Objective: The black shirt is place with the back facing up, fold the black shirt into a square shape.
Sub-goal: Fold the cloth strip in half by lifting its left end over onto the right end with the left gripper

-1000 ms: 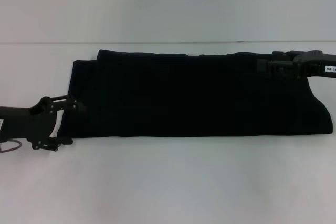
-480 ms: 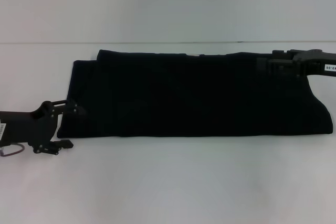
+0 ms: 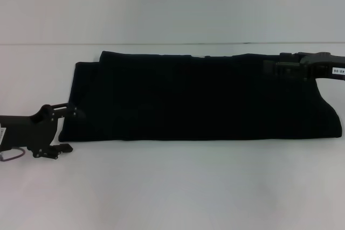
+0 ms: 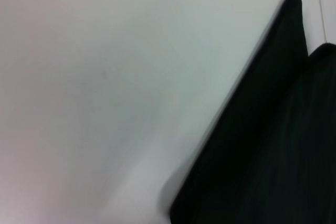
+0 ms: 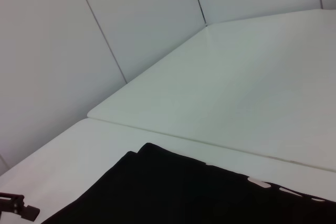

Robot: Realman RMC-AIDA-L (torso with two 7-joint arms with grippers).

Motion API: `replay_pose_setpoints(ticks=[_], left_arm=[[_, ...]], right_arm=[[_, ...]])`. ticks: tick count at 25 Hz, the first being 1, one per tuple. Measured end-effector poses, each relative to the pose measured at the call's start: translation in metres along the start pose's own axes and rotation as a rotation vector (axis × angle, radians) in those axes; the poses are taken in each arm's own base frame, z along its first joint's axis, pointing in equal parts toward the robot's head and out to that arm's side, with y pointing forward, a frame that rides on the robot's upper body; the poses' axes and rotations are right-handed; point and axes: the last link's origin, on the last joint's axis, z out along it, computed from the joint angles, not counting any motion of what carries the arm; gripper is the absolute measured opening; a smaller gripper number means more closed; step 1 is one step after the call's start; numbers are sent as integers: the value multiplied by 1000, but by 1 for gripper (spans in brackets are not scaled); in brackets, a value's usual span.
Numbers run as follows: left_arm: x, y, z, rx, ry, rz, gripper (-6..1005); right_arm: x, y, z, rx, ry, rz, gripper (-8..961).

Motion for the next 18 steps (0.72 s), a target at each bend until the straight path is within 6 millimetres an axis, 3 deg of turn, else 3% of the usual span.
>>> replay_pose_setpoints(ticks=[18], left_arm=[[7, -1, 1, 8, 54, 9, 919]], right_arm=[[-2, 0, 1, 0, -1, -3, 791]])
